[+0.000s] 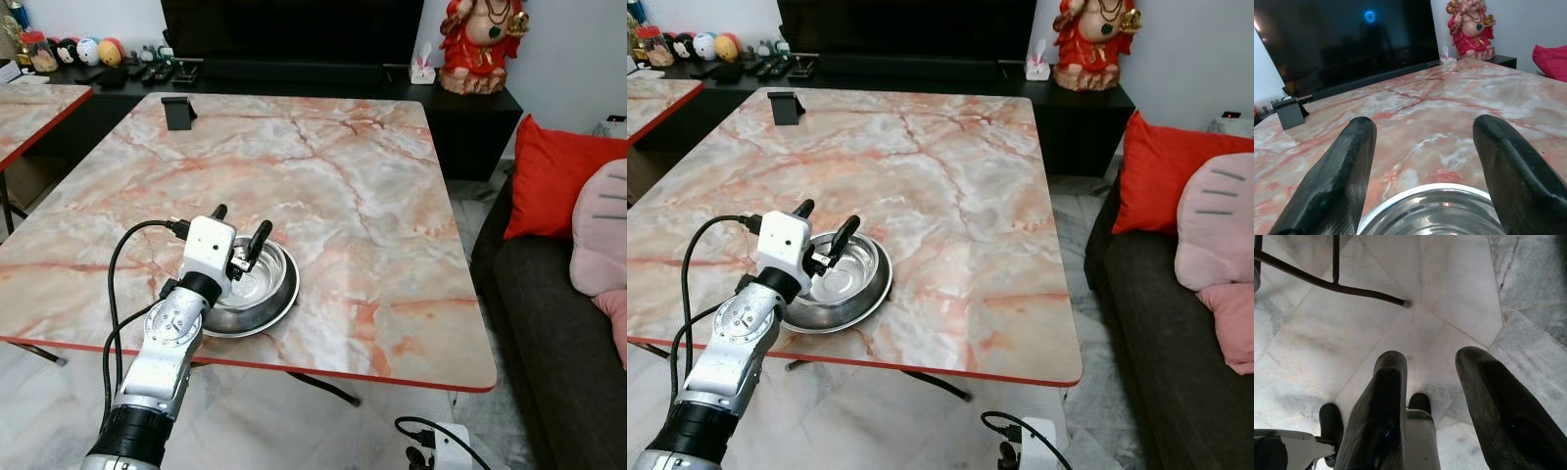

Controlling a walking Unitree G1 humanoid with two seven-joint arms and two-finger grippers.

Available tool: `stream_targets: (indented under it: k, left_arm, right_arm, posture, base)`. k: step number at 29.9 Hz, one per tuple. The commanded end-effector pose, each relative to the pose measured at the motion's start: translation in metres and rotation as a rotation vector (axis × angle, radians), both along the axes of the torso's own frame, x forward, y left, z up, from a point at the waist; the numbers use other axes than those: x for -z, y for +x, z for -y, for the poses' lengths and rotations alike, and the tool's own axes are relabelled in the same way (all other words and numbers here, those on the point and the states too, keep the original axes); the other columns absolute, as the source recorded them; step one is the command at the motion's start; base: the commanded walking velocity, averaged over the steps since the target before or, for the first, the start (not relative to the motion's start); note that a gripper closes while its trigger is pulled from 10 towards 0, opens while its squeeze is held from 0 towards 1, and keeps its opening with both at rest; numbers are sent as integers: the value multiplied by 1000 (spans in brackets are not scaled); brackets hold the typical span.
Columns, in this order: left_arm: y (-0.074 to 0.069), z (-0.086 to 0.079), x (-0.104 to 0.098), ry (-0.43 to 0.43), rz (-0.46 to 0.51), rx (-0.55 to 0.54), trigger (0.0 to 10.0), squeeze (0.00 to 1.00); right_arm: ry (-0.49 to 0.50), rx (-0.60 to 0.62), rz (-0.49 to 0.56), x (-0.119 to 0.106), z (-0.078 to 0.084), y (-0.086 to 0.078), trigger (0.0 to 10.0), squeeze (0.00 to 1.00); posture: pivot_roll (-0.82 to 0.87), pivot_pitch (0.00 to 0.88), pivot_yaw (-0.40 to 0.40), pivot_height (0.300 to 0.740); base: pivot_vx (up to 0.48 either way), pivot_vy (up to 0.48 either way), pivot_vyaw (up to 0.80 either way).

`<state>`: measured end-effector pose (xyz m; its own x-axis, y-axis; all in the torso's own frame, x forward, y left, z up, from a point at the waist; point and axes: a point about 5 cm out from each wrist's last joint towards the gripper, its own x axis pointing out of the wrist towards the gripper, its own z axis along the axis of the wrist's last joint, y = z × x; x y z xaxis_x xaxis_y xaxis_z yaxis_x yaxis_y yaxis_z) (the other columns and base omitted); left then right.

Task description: Setting the table

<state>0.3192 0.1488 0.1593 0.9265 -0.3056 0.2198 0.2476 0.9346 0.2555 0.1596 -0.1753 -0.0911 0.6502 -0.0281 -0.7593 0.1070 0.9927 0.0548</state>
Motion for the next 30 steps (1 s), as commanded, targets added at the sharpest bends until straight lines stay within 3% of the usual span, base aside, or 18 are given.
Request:
stream_targets:
  k: [1,5,11,19,20,22,26,30]
  left_arm:
    - [3,-1,-4,13,22,-12,10000,0]
    - [4,-1,-4,8,20,-14,10000,0]
    - [4,1,0,-3,28,-23,10000,0]
    - [5,1,1,-17,26,-25,10000,0]
    - [6,0,1,-18,26,-26,10000,0]
    - [9,0,-3,-15,34,-24,10000,0]
    - [10,-1,-6,-7,42,-17,10000,0]
    - [9,-1,-4,-14,34,-22,10000,0]
  right_arm:
    - [-4,5,5,0,-1,1,10000,0]
    - [-21,-17,9,-1,-2,2,10000,0]
    - [-96,-208,-14,-1,-5,4,10000,0]
    - [-112,-140,-24,1,-2,0,10000,0]
    - [-145,-96,9,-3,23,-1,10000,0]
    - [-163,-30,60,-12,53,2,10000,0]
    - [-180,40,93,-17,58,10,10000,0]
    - [-186,61,90,-18,64,7,10000,0]
  posture:
    - [25,0,12,740]
    - [20,0,14,740]
    - [20,0,1,740]
    - [9,0,5,740]
    - [9,0,6,740]
    - [9,0,17,740]
    - [12,0,17,740]
    - [7,0,17,740]
  base:
    - [0,0,0]
    - [0,0,0]
    - [0,0,0]
    - [0,0,0]
    - [0,0,0]
    - [0,0,0]
    - [0,0,0]
    - [0,0,0]
